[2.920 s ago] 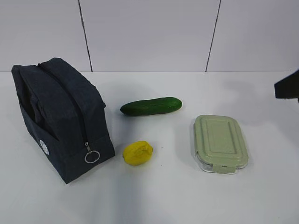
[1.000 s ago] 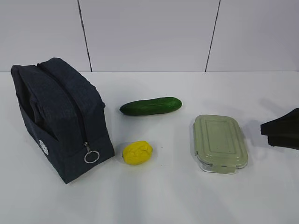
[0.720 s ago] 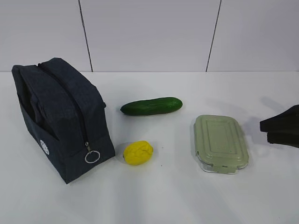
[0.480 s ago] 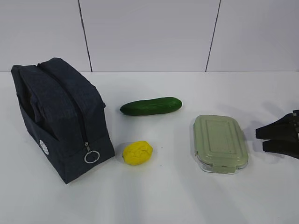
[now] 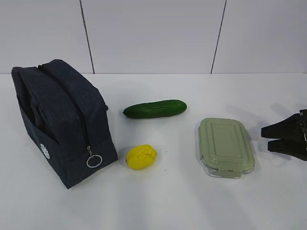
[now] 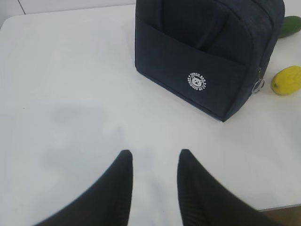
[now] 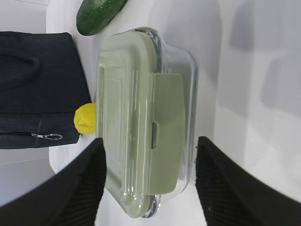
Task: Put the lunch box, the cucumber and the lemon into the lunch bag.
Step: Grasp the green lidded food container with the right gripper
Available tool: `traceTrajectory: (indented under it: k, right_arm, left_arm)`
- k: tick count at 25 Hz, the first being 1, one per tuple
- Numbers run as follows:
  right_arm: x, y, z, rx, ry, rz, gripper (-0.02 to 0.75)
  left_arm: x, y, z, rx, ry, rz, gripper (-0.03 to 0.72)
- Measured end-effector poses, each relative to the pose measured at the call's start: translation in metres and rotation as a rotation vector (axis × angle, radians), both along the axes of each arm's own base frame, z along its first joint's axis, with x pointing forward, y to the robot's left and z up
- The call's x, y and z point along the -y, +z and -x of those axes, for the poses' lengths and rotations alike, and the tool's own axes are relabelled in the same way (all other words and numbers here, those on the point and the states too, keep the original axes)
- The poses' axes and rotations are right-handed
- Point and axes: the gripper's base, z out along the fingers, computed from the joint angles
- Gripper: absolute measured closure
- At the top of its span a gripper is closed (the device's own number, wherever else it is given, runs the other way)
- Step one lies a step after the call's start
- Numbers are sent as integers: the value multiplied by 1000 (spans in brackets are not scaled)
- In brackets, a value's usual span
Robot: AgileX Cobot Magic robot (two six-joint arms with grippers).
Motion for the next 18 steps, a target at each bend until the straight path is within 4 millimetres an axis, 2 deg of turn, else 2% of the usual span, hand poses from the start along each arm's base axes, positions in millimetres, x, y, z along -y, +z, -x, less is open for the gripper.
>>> traceTrajectory:
  k: [5, 10, 13, 18]
  right_arm:
    - [2, 3, -4, 44, 19, 26, 273]
    - [6, 8, -10, 72, 24, 44, 196]
    - [2, 7, -11, 72, 38, 43, 158]
    - [-11, 8, -16, 78, 80, 44, 153]
  left_arm:
    - [0, 0, 0, 0, 0, 0, 453]
    - [0, 0, 0, 0, 0, 0, 453]
    - [0, 0, 0, 0, 0, 0, 453]
    - [0, 0, 0, 0, 0, 0, 452]
